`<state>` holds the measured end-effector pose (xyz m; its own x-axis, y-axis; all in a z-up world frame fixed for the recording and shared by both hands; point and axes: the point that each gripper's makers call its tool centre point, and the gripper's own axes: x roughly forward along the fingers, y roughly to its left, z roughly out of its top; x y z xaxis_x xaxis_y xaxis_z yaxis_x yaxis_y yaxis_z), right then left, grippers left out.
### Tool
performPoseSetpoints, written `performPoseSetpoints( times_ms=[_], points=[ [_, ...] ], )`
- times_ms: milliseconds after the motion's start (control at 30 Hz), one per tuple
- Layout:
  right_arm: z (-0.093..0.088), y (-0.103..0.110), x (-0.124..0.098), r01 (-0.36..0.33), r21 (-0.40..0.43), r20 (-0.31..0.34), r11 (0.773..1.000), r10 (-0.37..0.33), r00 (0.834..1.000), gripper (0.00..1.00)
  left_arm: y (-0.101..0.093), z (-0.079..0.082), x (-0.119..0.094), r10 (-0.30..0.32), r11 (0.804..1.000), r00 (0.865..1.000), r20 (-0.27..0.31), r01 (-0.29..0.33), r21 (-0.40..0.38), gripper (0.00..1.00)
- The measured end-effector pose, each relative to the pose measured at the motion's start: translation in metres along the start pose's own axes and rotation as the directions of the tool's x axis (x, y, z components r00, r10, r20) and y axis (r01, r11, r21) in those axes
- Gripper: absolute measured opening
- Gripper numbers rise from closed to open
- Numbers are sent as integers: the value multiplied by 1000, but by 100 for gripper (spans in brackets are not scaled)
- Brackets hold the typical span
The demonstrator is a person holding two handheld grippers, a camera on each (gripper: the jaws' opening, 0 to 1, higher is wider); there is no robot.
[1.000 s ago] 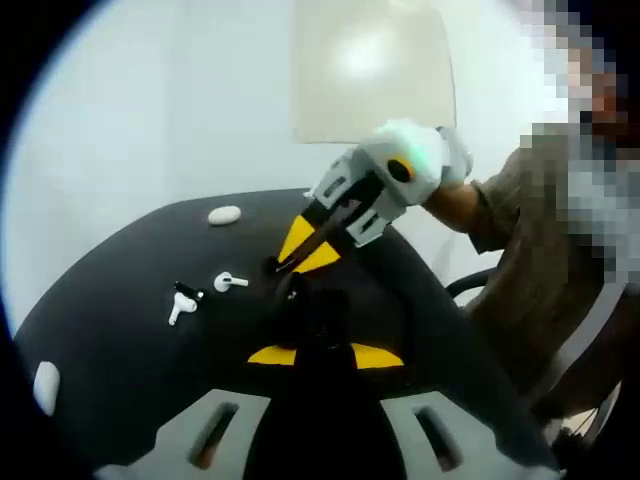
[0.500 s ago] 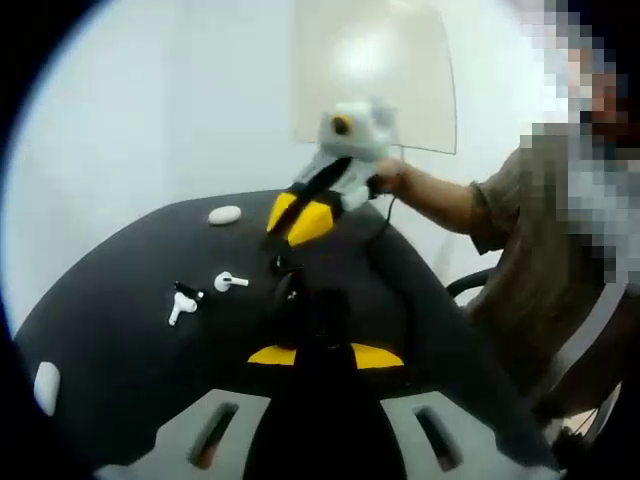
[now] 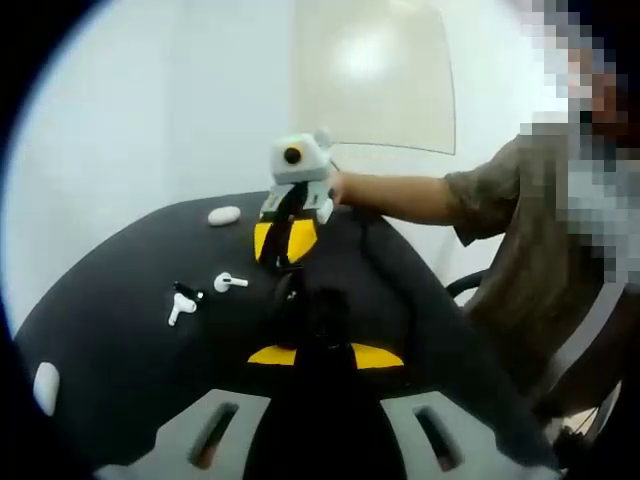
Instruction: Pick up three earphones and place each one into its charging case using tactile feedback, ensure that each earphone is properly inserted and securely positioned inside the case.
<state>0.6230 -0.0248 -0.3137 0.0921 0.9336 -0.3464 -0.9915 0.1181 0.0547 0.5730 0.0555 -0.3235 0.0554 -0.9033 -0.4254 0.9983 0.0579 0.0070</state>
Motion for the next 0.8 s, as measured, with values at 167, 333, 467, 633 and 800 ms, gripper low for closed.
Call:
performPoseSetpoints(
  times_ms=[167,333,467,633,800],
  points=[
    [2,-1,1,20,32,-48,999,-18,999,11,0,0,-1,1,1000,1000,1,-1,2,15],
    [11,-1,-9,85,-6,-37,996,-85,996,6,0,0,-1,4,1000,1000,-3,-4,9,15],
    [8,4,-13,115,-27,-56,993,-117,992,9,0,1,-1,6,1000,1000,-5,-6,13,15],
    [9,-11,-17,178,82,-14,981,-177,984,17,1,2,0,10,1000,1000,-5,-10,17,15],
    [2,-20,-10,223,97,-34,970,-221,975,19,0,2,0,9,1000,1000,-3,-9,14,15]
  ],
)
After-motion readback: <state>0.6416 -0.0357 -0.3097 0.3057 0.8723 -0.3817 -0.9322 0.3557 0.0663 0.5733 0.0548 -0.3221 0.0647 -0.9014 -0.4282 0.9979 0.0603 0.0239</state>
